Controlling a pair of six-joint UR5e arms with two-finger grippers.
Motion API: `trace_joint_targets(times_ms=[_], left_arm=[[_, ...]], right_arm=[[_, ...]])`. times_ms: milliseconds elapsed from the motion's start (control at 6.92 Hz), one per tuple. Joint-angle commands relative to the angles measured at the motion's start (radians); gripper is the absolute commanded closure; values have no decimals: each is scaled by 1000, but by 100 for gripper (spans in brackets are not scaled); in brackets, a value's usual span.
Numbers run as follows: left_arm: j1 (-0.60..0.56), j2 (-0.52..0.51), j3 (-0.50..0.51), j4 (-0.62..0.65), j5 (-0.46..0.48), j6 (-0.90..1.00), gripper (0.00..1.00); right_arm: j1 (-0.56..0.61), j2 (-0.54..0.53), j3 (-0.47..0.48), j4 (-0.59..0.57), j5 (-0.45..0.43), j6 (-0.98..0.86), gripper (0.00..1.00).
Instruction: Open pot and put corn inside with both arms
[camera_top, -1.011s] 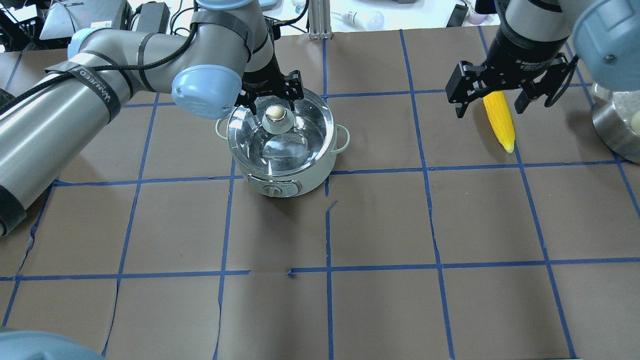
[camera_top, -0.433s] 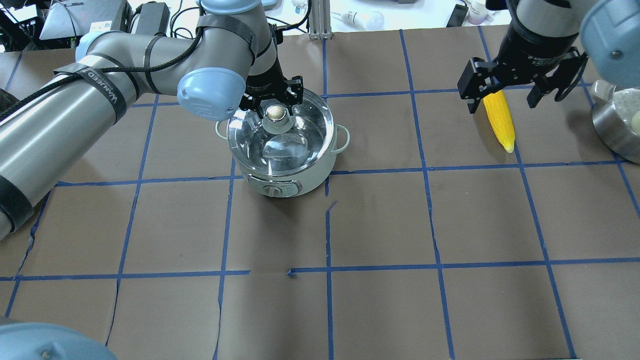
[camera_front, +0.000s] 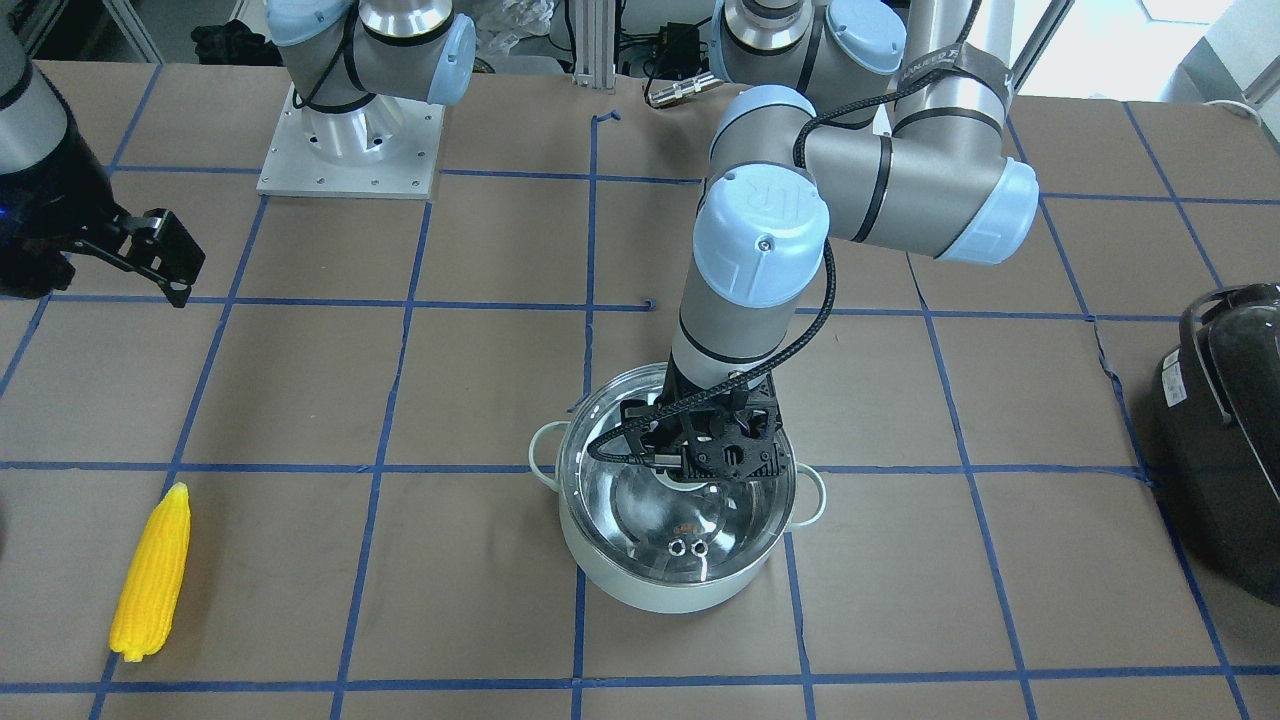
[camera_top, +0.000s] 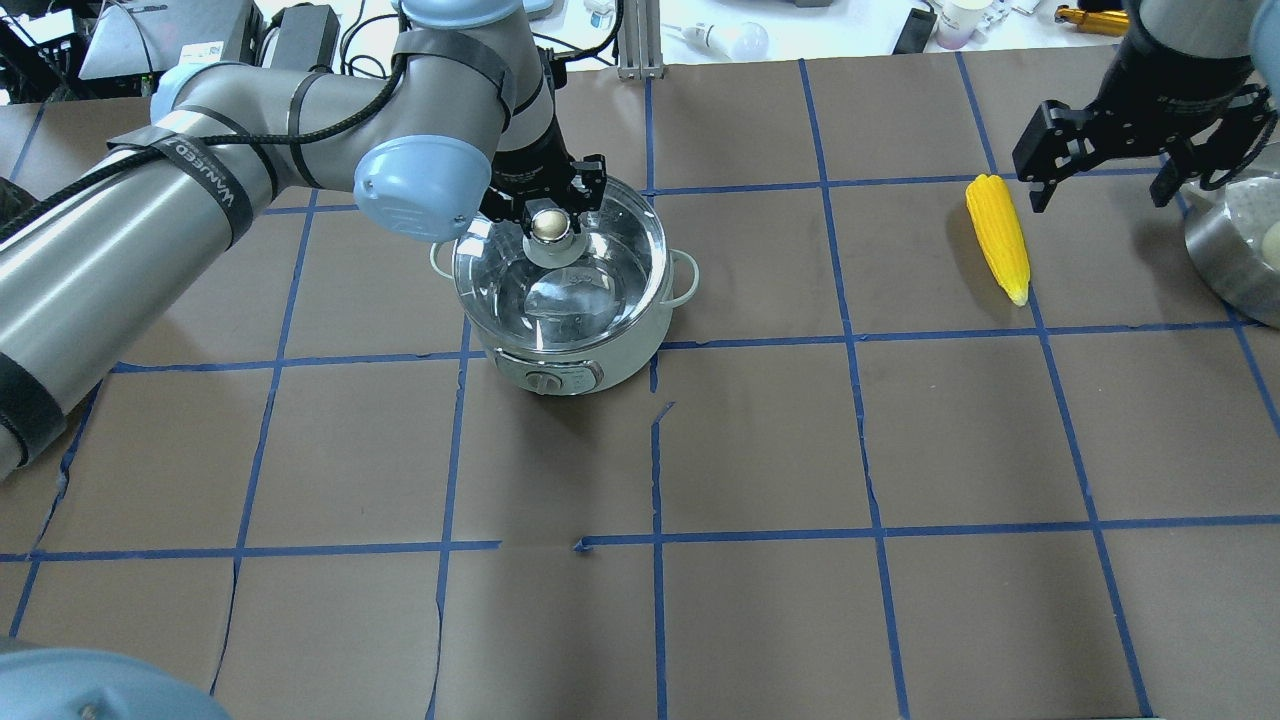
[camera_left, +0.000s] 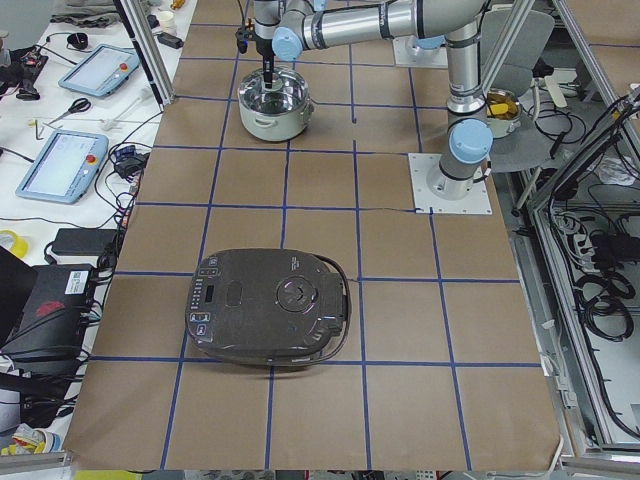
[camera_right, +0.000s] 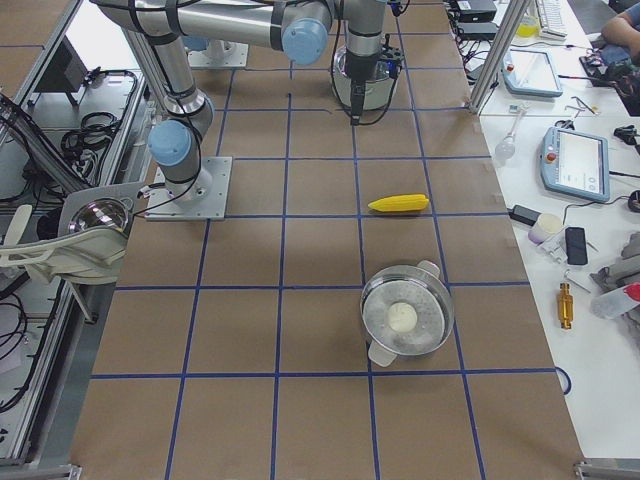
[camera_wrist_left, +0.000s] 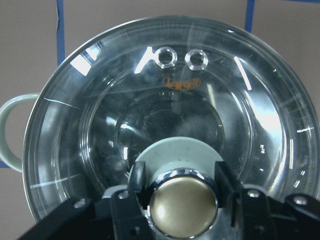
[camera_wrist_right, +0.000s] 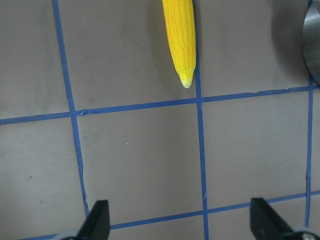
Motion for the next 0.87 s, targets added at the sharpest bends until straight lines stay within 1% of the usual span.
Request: trace_joint_targets(times_ms=[0, 144, 289, 433, 578, 722], left_arm=[[6, 47, 14, -12, -35, 8, 53], [13, 64, 67, -72, -33, 8, 53], [61, 84, 103, -175, -20, 95, 55], [140, 98, 103, -196, -11, 135, 55], [215, 106, 96, -206, -8, 160, 55], [309, 109, 79, -211, 3, 284, 56]], right_arm=[[-41, 125, 18, -165, 1, -53, 0], [-47, 94, 24, -195, 42, -54, 0], [-52, 123, 44, -206, 118, -83, 0], [-53, 160, 74, -240, 120, -93, 0], [-56, 222, 90, -348, 113, -102, 0], [-58, 290, 91, -447, 105, -103, 0]])
